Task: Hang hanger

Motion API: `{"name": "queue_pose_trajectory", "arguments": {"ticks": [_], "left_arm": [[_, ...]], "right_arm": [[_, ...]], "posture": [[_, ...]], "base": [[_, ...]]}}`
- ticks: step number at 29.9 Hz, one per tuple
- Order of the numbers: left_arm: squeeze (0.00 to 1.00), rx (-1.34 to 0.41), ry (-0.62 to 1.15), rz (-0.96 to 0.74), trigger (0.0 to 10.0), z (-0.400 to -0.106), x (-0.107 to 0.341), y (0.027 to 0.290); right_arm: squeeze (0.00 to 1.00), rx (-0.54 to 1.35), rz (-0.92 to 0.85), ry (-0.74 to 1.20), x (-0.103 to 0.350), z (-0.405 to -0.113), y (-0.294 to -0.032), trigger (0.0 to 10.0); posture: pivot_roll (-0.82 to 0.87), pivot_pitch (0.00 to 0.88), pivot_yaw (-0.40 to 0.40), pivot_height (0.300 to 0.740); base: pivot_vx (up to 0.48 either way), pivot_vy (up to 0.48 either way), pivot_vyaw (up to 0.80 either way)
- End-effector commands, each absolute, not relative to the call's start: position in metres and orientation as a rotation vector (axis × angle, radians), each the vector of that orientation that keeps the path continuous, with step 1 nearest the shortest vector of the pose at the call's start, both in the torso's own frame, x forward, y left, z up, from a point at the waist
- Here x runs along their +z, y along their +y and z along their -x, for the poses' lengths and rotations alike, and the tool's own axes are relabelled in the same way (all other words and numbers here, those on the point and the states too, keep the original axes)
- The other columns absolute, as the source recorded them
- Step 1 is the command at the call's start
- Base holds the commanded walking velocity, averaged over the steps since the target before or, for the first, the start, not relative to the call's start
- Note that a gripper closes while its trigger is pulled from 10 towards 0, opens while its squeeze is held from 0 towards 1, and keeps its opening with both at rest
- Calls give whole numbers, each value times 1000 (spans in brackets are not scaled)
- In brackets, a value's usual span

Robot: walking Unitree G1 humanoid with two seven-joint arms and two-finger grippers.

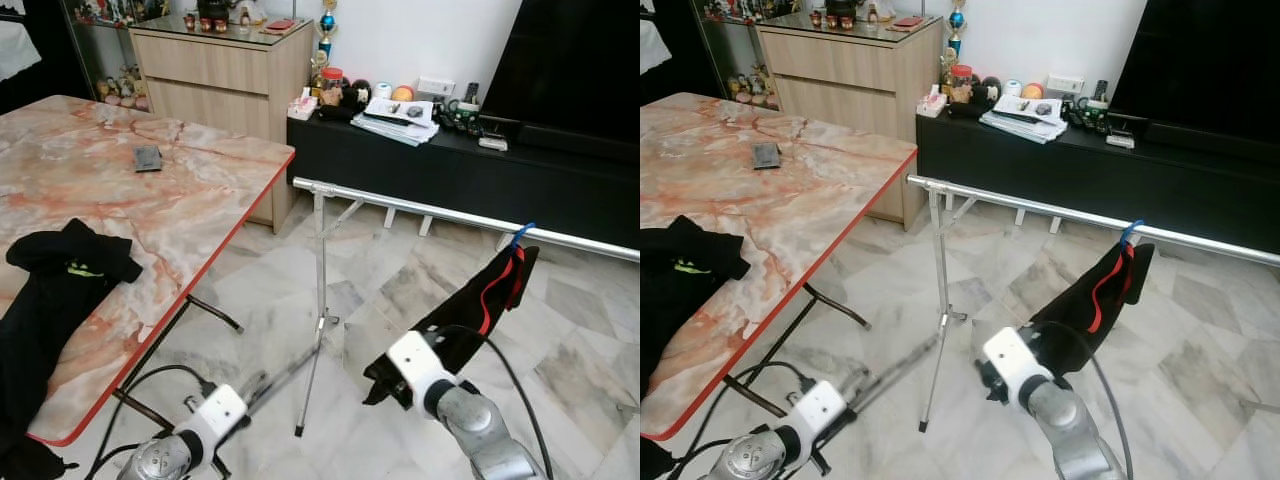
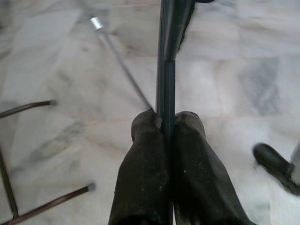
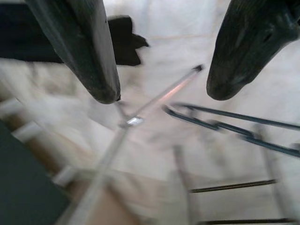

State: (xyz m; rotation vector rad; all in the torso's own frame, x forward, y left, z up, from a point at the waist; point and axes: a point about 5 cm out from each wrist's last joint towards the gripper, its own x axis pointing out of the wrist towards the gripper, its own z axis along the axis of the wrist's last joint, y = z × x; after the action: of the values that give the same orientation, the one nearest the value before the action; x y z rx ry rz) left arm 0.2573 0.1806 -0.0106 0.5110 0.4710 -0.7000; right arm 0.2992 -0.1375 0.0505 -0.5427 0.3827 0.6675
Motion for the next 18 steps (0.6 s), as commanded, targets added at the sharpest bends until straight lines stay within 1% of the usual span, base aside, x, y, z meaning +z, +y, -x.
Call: {"name": "queue_pose_trajectory", "arguments": {"ticks": [1, 2, 4, 8, 10, 13, 17, 18], "left_arm": [[0, -791, 466, -575, 10000, -257, -7, 180], [0, -836, 467, -601, 10000, -257, -6, 180], [0, -877, 469, -615, 10000, -258, -2, 179], [0, -914, 455, -620, 10000, -265, 6, 175], [0, -951, 442, -620, 10000, -270, 12, 172], [0, -1021, 428, -616, 10000, -273, 20, 166], [0, -1086, 427, -655, 10000, -273, 23, 162], [0, -1104, 430, -667, 10000, -274, 24, 162]], "right_arm": [[0, 835, 600, 417, 45, -292, -134, 10000], [0, 965, 646, 443, 40, -285, -132, 10000], [0, 1111, 689, 481, 32, -275, -130, 10000], [0, 1256, 654, 510, 25, -265, -126, 10000], [0, 1285, 684, 484, 23, -266, -124, 10000], [0, 1297, 803, 437, 23, -271, -126, 10000], [0, 1315, 767, 399, 28, -276, -122, 10000], [0, 1336, 786, 377, 30, -278, -119, 10000]], "posture": [[79, 7, -43, 740], [82, 8, -44, 740], [86, 6, -47, 740], [102, 13, -54, 740], [104, 18, -54, 740], [111, 22, -52, 740], [112, 23, -51, 740], [115, 21, -53, 740]], "base": [[0, 0, 0], [0, 0, 0], [0, 0, 0], [0, 0, 0], [0, 0, 0], [0, 0, 0], [0, 0, 0], [0, 0, 0]]}}
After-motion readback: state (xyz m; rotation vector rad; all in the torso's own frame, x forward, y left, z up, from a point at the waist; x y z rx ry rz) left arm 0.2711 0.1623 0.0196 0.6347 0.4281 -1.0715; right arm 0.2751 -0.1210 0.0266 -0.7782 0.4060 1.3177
